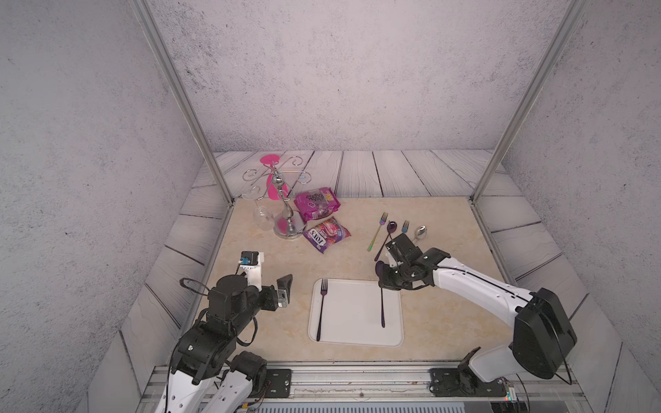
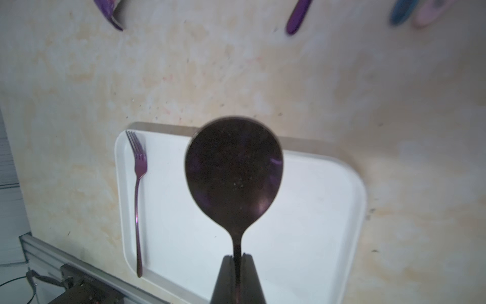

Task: Set the spoon and fork side by side
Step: Place the spoon on the tray.

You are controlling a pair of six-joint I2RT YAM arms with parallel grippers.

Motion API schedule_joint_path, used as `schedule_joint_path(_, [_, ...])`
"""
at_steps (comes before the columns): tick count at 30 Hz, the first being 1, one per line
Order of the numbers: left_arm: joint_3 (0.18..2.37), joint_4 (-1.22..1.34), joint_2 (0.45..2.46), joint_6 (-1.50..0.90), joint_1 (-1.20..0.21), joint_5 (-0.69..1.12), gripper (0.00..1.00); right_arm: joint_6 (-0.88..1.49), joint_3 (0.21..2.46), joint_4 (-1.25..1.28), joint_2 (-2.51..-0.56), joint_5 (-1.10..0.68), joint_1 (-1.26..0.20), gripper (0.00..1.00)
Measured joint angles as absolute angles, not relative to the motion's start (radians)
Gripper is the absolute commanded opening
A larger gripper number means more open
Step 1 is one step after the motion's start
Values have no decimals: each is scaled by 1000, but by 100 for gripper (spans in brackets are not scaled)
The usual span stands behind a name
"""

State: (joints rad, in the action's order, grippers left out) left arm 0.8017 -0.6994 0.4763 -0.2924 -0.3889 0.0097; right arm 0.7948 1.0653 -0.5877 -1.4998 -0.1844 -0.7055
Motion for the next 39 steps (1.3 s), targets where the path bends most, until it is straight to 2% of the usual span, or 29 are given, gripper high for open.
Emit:
schedule_joint_path(6, [801, -699, 475, -293, -389, 11, 100, 926, 1132, -387, -1671, -297, -823, 0])
schedule_joint_path(12, [801, -699, 465, -293, -389, 11, 100, 1014, 1133, -262, -1762, -342, -846, 0])
schedule_joint_path(39, [797, -700, 456, -293, -389, 15, 100, 1066, 1295, -366, -1935, -247, -938, 0])
